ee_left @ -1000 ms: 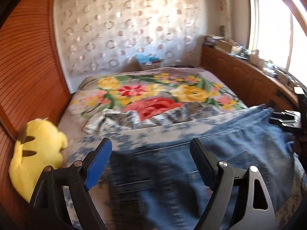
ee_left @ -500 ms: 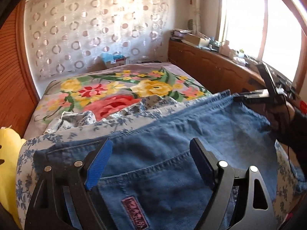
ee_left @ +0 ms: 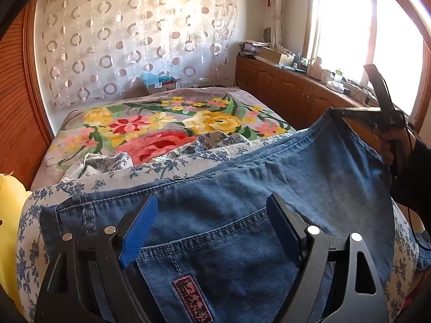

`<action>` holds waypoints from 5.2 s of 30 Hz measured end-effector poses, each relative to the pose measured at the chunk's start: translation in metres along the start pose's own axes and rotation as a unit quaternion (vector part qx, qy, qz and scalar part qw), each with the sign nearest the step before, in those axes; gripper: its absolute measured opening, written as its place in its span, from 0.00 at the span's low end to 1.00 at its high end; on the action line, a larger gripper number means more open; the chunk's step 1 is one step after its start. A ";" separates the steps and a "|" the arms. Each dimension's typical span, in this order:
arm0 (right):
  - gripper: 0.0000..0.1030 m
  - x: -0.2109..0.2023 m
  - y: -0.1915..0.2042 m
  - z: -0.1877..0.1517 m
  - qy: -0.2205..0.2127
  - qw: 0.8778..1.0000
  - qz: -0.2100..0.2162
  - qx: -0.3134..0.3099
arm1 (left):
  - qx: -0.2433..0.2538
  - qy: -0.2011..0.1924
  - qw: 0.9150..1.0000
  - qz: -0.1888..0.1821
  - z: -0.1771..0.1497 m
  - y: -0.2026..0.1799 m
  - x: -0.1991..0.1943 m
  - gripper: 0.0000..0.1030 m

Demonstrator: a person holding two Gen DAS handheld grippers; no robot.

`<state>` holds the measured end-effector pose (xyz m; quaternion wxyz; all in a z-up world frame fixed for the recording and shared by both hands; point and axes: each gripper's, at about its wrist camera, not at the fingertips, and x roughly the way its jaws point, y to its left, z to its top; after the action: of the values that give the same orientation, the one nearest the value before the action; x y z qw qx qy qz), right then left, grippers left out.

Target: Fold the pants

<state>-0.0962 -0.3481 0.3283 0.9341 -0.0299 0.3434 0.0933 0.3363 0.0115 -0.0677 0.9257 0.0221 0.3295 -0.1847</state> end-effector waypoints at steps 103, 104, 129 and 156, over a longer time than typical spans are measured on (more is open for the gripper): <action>0.17 -0.107 0.206 -0.068 -0.046 0.980 0.184 -0.056 | 0.013 0.018 0.997 0.068 -0.045 0.004 -0.090 0.84; 0.25 -0.105 0.206 -0.070 -0.042 0.980 0.187 -0.059 | 0.013 0.018 0.997 0.067 -0.046 0.003 -0.089 0.84; 0.38 -0.059 0.130 -0.070 0.029 0.992 0.119 -0.024 | 0.039 0.072 0.997 -0.013 -0.029 -0.058 -0.003 0.48; 0.18 -0.108 0.171 0.002 -0.048 0.983 0.165 -0.058 | 0.023 0.001 0.999 -0.039 -0.042 -0.051 -0.097 0.02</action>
<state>-0.2089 -0.1970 0.4015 0.9181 -0.0226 0.2920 0.2669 0.2232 0.0029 -0.0365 0.9165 0.0309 0.3268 -0.2286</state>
